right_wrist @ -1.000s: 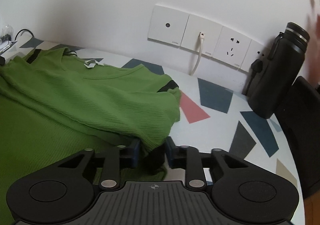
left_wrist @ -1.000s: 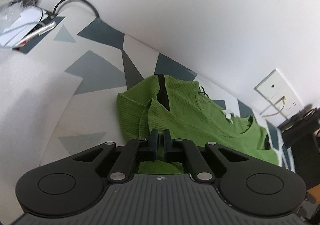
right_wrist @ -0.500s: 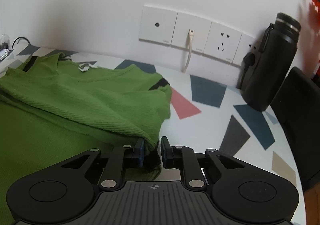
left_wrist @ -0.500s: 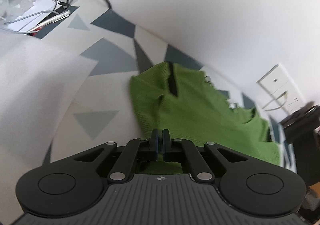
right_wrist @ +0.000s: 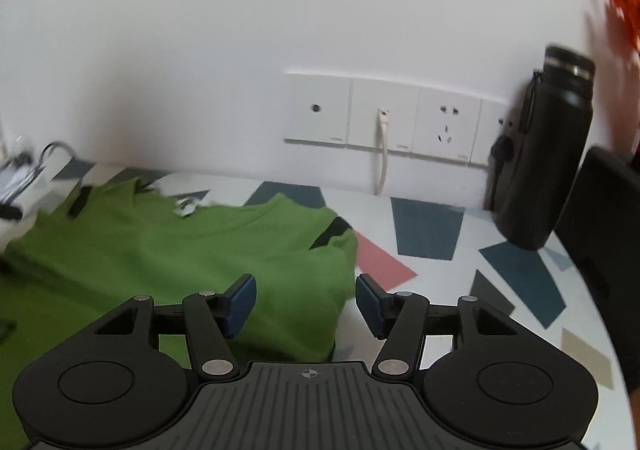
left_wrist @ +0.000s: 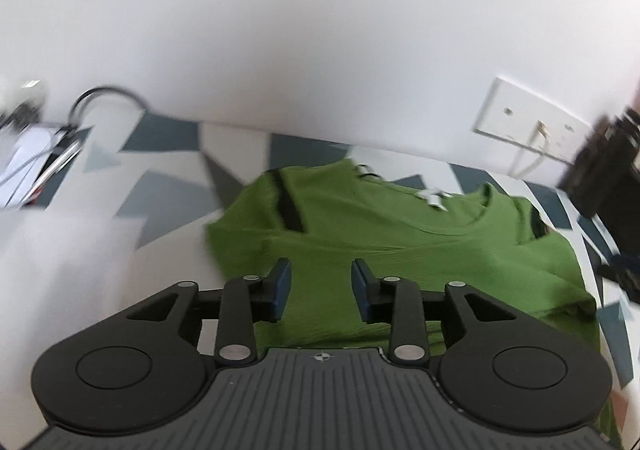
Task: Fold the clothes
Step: 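Grasp the folded sweater edge with the right tool and tug it flat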
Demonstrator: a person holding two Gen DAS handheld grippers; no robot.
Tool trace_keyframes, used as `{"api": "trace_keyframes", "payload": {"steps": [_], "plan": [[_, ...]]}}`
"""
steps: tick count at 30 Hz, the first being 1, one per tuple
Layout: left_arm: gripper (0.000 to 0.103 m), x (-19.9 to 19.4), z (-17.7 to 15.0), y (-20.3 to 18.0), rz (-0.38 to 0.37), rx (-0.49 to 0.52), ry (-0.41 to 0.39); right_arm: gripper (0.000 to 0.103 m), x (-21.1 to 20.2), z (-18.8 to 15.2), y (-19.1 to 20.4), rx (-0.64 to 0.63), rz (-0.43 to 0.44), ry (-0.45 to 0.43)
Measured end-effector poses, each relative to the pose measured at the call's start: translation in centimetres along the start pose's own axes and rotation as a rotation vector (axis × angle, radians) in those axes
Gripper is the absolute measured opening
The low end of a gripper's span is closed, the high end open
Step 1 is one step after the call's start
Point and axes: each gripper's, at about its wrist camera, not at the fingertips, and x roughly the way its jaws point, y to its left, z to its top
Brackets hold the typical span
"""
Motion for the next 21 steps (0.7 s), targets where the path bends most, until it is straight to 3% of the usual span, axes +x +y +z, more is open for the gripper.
{"api": "trace_keyframes", "payload": {"steps": [5,9,11,16,21], "plan": [[0.035,2.7,0.5,-1.3,-0.005,0.046,0.022,0.047,4.8,1.3,0.1,-0.016,-0.018,0.037],[0.037,4.9,0.0,-1.2,0.065,0.095,0.057,0.042,8.0,1.5,0.1,-0.040,-0.026,0.092],[0.037,5.2,-0.3,-0.8,0.075,0.095,0.065,0.012,9.0,1.3,-0.1,-0.042,-0.025,0.127],[0.037,5.8,-0.8,-0.3,0.089,0.107,0.074,0.003,9.3,1.1,-1.0,-0.021,-0.040,0.121],[0.040,6.2,-0.5,-0.5,0.091,0.106,0.079,0.003,9.9,1.0,-2.6,0.065,-0.074,0.115]]}}
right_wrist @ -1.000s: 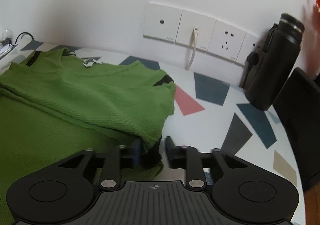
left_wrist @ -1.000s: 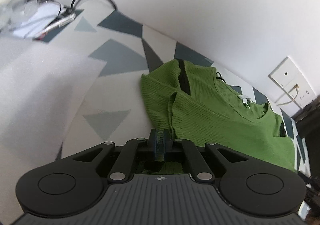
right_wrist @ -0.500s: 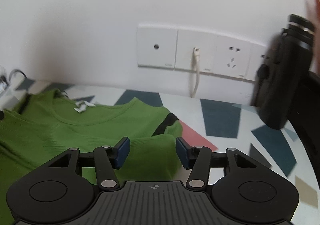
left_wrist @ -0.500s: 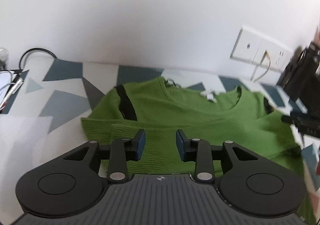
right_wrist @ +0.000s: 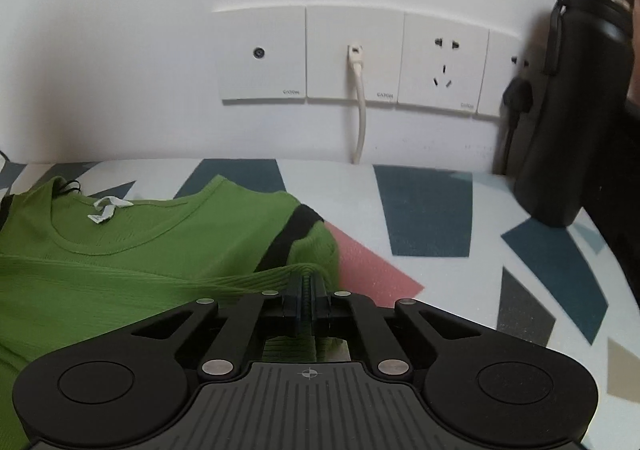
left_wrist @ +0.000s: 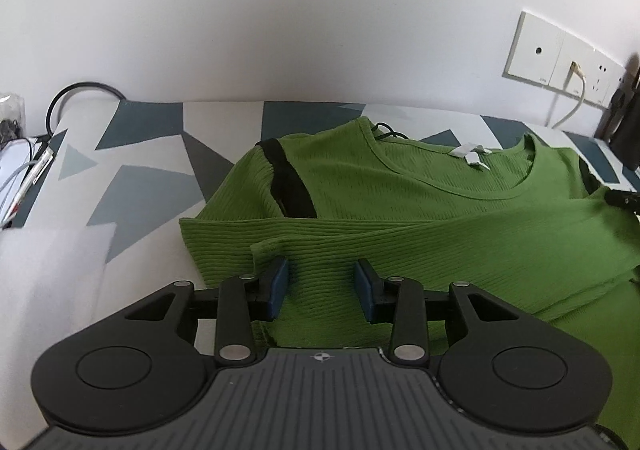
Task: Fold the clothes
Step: 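Grasp the folded sweater edge with the right tool and tug it flat, then open both tools and raise them from the folded sweater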
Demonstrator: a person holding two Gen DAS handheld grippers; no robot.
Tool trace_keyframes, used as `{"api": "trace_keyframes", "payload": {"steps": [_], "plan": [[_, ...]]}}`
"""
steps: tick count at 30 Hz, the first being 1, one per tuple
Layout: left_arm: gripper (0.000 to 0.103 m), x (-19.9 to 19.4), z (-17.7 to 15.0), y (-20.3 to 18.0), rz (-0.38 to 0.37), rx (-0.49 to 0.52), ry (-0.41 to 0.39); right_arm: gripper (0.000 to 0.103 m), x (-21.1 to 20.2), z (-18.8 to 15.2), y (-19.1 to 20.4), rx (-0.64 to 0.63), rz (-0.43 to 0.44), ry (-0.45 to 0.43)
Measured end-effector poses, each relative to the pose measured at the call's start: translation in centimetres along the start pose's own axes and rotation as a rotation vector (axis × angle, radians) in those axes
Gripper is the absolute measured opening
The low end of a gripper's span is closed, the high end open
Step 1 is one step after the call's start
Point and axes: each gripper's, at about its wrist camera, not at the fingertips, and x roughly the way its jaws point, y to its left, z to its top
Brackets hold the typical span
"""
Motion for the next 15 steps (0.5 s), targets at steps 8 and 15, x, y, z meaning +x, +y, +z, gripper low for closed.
{"api": "trace_keyframes", "payload": {"steps": [8,15], "plan": [[0.070,-0.7,0.2,-1.2,-0.016,0.041,0.023,0.084,-2.2,0.0,0.4,0.037,-0.025,-0.014],[0.096,-4.0,-0.5,-0.8,0.020,0.031,0.061,0.102,-5.7,-2.4,0.3,0.077,-0.014,0.062]]}}
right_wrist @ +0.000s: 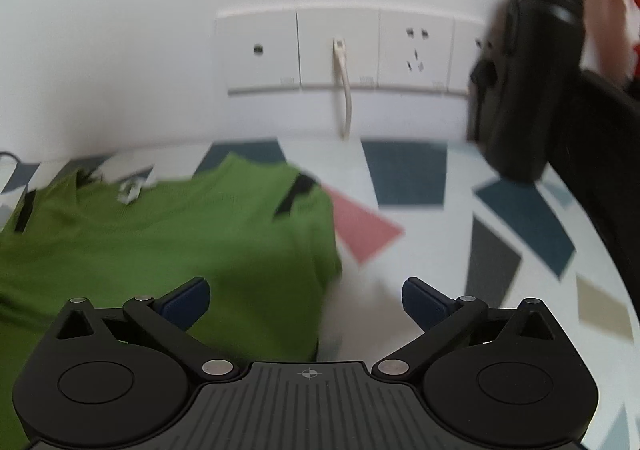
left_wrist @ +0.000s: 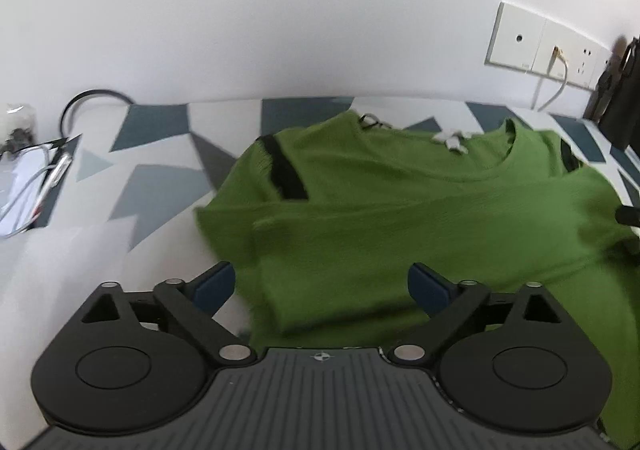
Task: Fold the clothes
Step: 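Open both tools and raise them from the folded sweater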
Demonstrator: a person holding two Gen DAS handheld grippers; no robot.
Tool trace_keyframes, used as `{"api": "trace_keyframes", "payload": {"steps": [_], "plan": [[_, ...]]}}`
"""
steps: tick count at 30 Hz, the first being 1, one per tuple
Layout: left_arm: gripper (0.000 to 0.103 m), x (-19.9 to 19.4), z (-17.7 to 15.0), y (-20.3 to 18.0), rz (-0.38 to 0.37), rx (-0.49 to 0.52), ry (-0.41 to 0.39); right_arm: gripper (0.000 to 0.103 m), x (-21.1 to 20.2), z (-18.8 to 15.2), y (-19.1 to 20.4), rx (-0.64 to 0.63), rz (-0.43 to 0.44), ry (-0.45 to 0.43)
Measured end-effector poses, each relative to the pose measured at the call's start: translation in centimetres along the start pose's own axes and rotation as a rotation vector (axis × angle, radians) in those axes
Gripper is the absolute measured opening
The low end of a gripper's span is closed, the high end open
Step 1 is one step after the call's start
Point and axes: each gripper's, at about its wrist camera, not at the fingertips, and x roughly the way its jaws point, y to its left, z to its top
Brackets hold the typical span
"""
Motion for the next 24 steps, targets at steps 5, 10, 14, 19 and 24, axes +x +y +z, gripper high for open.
{"api": "trace_keyframes", "payload": {"steps": [5,10,14,19,24], "plan": [[0.096,-1.3,-2.2,1.2,0.013,-0.041,0.082,0.102,-1.7,-3.0,0.5,0.039,-0.002,0.048],[0.098,-2.2,-4.8,1.4,0.030,-0.011,0.122,0.102,-3.5,-5.3,1.6,0.039,-0.021,0.083],[0.100,-2.4,-6.6,1.6,0.025,-0.007,0.159,0.102,-4.5,-6.6,2.1,0.036,-0.028,0.102],[0.102,-2.5,-7.7,2.3,0.034,-0.049,0.169,0.102,-4.5,-7.8,2.5,0.046,-0.040,0.144],[0.102,-2.6,-7.9,2.3,0.035,-0.046,0.161,0.102,-4.2,-8.4,2.9,0.016,-0.062,0.161]]}}
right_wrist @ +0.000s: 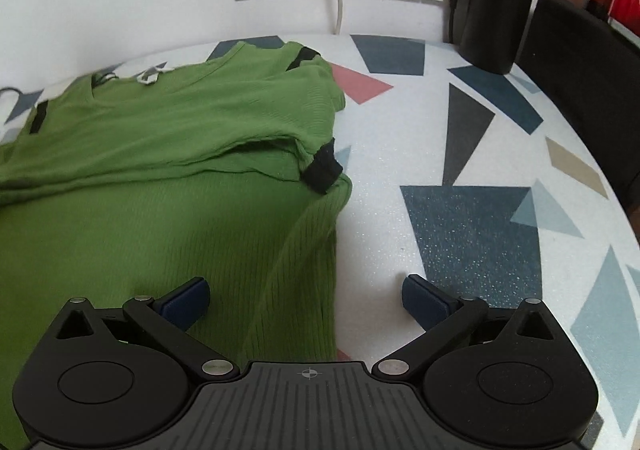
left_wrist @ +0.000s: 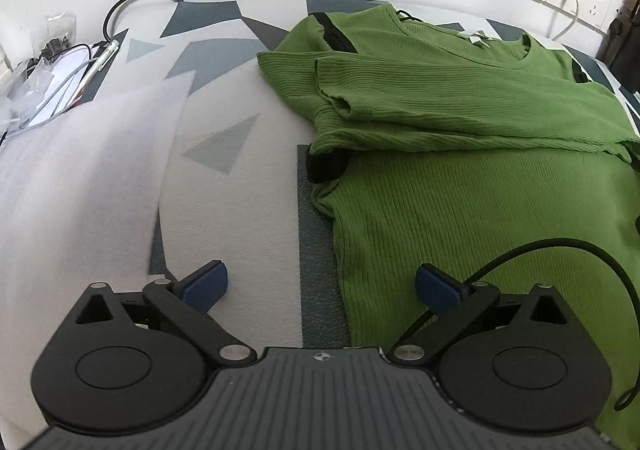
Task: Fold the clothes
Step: 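Open both tools and raise them from the folded sweater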
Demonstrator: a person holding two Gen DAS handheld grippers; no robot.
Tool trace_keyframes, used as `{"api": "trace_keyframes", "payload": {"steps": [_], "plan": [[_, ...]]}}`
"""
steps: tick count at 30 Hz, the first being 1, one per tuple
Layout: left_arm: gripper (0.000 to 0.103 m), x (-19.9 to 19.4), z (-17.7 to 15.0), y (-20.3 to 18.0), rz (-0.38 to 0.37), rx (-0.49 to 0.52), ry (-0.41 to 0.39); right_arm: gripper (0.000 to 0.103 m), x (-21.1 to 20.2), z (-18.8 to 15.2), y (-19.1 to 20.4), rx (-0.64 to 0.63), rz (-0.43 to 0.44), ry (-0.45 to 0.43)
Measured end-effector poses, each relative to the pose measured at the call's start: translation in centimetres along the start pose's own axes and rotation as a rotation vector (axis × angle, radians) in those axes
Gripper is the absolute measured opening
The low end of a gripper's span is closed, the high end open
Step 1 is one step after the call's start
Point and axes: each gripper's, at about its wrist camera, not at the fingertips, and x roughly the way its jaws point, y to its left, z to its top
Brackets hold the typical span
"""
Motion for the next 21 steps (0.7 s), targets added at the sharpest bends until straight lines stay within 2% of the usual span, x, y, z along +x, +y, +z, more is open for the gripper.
{"api": "trace_keyframes", "payload": {"steps": [8,21], "plan": [[0.103,0.1,0.0,-0.1,0.013,-0.025,-0.001,0.102,-0.1,-0.4,0.1,-0.015,0.003,-0.025],[0.103,-0.1,-0.5,-0.6,0.064,-0.095,-0.025,0.102,0.5,0.9,0.0,-0.053,0.023,0.047]]}}
